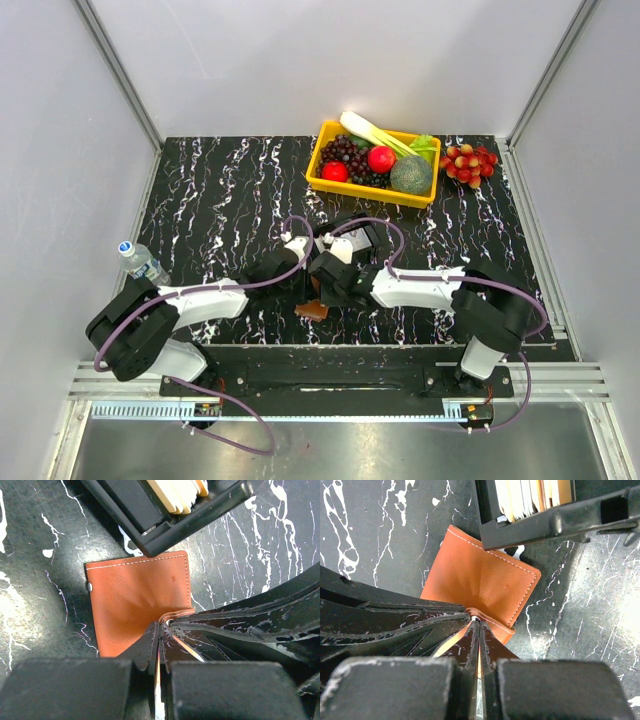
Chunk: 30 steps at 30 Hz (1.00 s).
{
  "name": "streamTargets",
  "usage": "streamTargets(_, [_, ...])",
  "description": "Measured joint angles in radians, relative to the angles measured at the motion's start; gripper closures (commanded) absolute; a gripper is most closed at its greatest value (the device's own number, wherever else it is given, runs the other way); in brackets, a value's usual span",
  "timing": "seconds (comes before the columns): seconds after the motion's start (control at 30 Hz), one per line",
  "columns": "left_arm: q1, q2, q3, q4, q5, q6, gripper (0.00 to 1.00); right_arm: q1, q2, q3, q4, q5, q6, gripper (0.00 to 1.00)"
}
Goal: Put the credit cards into the card holder
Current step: Close the card holder at the center of the board.
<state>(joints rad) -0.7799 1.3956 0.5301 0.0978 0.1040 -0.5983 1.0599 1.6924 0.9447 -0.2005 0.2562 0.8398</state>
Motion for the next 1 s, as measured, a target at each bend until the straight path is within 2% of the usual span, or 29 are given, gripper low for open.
streamTargets(0.57, [0.007, 0.014, 0.011, 0.003, 0.001, 0.001, 1.0, 0.001, -0.016, 0.005, -0.012, 0.024, -0.017, 0.96])
streamTargets(1.0, [0.017, 0.016, 0.011, 0.008, -0.003, 0.003, 1.0, 0.001, 0.032, 0.039, -0.014, 0.043, -0.028, 0.96])
